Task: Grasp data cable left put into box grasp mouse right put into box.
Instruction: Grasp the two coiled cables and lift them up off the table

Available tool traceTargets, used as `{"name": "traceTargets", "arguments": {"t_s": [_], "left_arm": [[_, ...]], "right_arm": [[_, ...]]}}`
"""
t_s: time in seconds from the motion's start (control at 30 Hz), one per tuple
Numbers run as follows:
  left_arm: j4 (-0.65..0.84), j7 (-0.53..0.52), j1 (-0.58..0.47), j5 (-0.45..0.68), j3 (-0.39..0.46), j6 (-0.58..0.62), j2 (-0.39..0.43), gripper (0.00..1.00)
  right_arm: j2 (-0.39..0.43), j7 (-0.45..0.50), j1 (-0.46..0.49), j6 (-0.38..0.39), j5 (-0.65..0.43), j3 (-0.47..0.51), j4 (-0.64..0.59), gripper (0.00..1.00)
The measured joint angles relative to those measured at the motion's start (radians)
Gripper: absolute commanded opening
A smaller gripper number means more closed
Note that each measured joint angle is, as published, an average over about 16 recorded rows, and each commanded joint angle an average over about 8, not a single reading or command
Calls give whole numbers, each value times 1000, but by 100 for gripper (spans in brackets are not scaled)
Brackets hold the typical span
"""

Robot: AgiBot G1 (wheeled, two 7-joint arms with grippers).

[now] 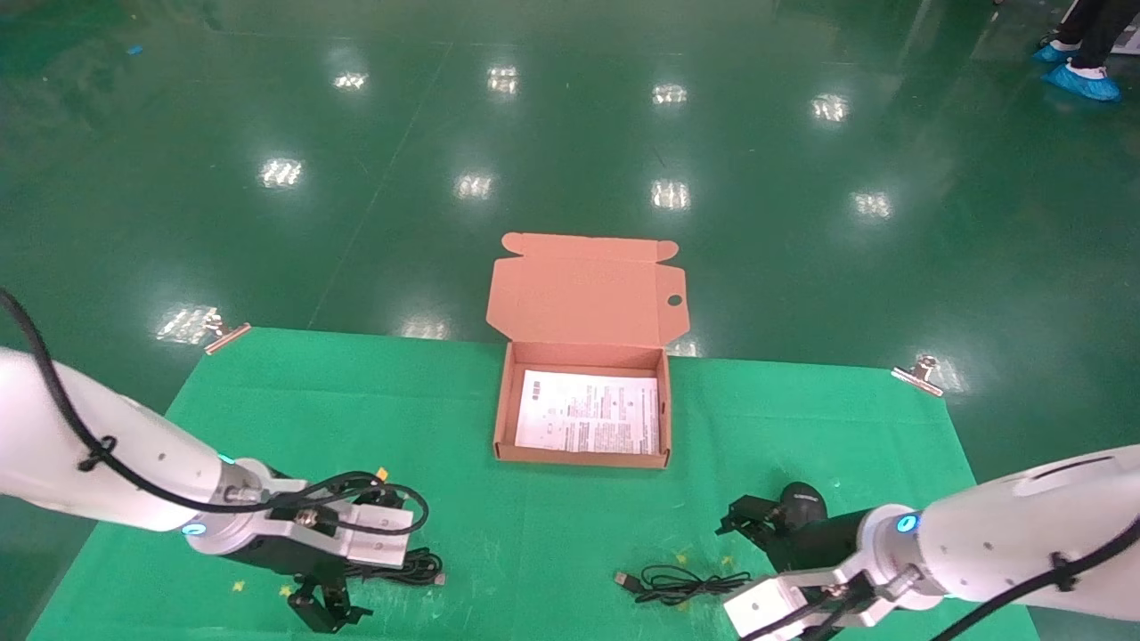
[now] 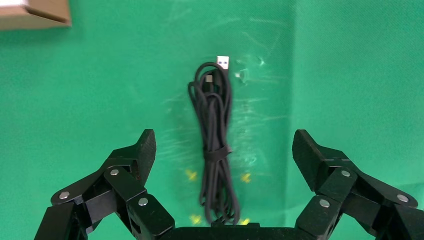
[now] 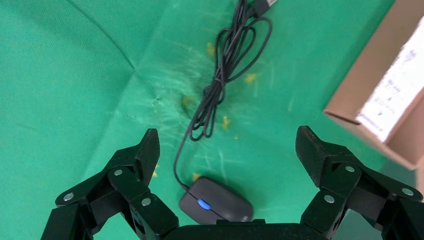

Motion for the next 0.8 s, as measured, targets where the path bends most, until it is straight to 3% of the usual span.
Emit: {"name": "traceTargets", "arguments": {"t_s": [0.47,0.8], "left_arm": [[403,132,-16,-13,-10,-108,106,100],[613,206,-36,-30,-25,-180,163,100]], "right_arm": [[-91,58,-31,50,-50,-21,-135,100],[-157,57,-33,112,-73,-26,-253,100]]}}
